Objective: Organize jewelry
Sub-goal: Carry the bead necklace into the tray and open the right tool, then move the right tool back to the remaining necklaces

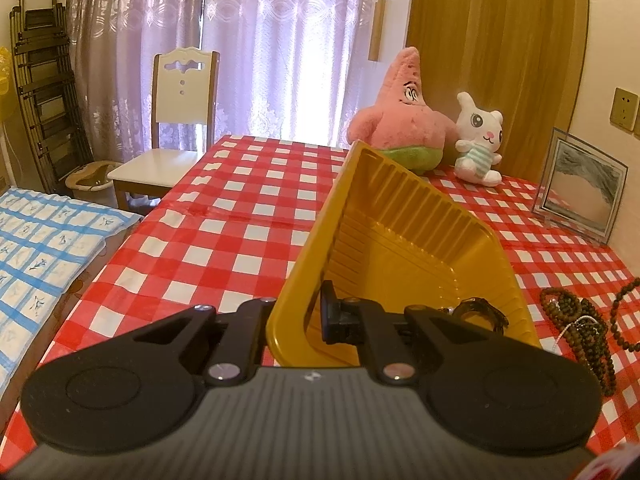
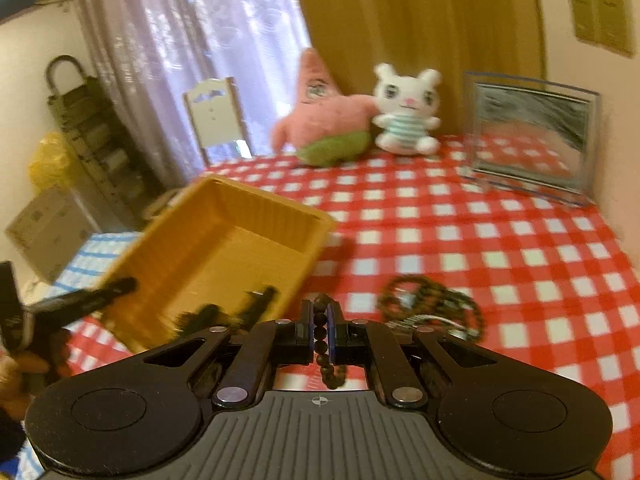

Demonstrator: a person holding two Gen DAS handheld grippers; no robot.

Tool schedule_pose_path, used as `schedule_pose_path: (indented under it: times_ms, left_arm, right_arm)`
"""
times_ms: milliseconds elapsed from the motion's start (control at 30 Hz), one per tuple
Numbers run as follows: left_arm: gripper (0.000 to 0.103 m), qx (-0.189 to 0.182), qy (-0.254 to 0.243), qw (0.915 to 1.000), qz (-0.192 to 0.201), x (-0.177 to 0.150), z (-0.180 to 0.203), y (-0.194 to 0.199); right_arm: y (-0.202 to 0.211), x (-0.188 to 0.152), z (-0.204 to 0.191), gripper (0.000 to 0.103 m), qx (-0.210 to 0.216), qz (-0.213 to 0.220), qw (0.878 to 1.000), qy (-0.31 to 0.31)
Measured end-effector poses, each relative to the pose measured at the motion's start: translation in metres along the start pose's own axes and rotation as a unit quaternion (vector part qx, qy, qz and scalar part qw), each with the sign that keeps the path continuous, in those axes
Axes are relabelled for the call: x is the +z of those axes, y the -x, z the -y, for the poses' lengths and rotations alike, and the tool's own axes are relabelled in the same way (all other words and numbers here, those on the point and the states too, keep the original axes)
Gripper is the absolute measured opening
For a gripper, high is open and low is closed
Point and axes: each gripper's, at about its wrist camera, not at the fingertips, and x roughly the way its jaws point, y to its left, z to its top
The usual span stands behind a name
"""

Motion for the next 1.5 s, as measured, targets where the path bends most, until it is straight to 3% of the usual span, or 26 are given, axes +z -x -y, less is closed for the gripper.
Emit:
schedule_pose_path:
  times_ms: [267,500,767,933,1000,1133,1233,1500]
  left_arm:
    - [0.008,-0.004,0.005,1.0000,-0.004,0.000,-0.001,-0.001]
    - [0.008,-0.009,0.012,0.9999,-0.007,0.000,-0.007,-0.002]
    - [0.008,-0.015,0.017,0.9997,-0.008,-0.001,-0.009,-0.003]
    - [0.008,-0.016,0.017,0.9997,-0.010,0.000,-0.010,-0.005]
    - [0.008,-0.017,0.017,0.9997,-0.010,0.001,-0.011,-0.005]
    - [0.008,-0.019,0.012,0.9997,-0.009,0.002,-0.010,-0.005]
    - [0.008,-0.019,0.012,0.9997,-0.010,0.002,-0.010,-0.006]
    - [0.008,-0.020,0.011,0.9997,-0.010,0.002,-0.012,-0.006]
  right_arm:
    - [-0.047,0.010,-0.051,0.006,0.080,-0.021,0.997,0.002]
    - [-0.103,0.014,-0.085,0.006,0.144,-0.056,0.988,-0.032]
    - [-0.148,0.009,-0.089,0.007,0.158,-0.092,0.979,-0.092]
    - [-0.152,0.006,-0.084,0.008,0.157,-0.093,0.978,-0.103]
    - [-0.150,0.007,-0.085,0.012,0.156,-0.086,0.979,-0.101]
    - [-0.138,0.010,-0.086,0.045,0.126,-0.063,0.986,-0.086]
    - [-0.126,0.010,-0.080,0.057,0.113,-0.048,0.989,-0.079]
    - [-0.089,0.005,-0.041,0.064,0.064,-0.019,0.992,-0.107]
